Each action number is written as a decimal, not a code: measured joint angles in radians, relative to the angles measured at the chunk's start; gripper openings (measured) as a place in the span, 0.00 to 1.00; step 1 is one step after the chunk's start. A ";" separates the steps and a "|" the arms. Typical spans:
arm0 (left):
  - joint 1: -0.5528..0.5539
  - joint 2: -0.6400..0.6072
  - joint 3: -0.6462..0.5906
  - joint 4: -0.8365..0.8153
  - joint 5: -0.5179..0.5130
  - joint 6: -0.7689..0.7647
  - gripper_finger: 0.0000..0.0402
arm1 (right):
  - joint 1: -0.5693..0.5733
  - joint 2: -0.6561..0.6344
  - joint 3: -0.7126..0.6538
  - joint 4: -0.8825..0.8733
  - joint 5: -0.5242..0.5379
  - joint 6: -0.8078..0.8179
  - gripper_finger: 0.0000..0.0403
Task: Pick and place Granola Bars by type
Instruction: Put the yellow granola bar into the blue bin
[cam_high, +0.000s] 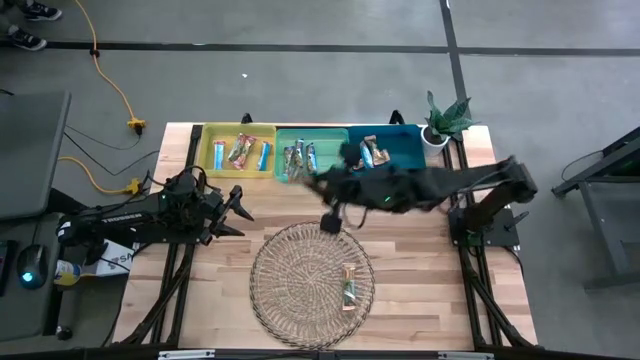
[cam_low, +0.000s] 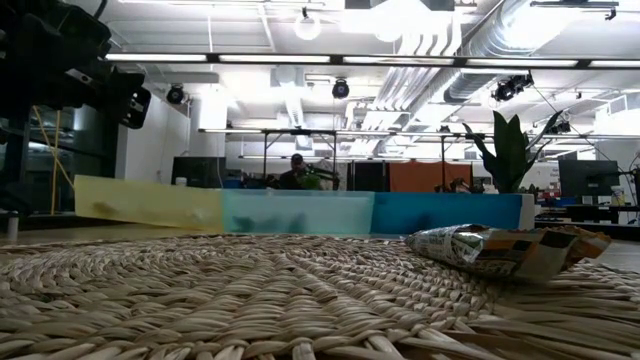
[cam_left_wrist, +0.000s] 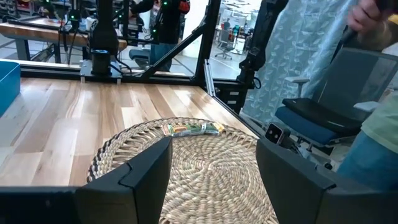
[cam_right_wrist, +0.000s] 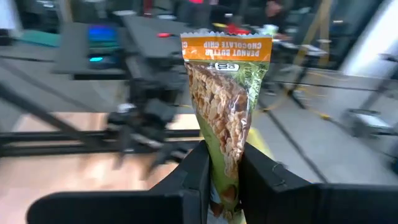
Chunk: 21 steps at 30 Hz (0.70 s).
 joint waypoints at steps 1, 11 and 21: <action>0.000 0.000 0.000 0.000 0.000 0.000 0.57 | -0.012 -0.021 0.000 -0.018 0.020 -0.006 0.13; 0.000 0.000 0.000 0.000 0.000 0.000 0.57 | -0.144 -0.179 0.000 -0.163 0.067 -0.057 0.13; 0.000 0.000 0.000 0.000 0.000 0.000 0.57 | -0.352 -0.223 0.000 -0.440 0.158 0.163 0.13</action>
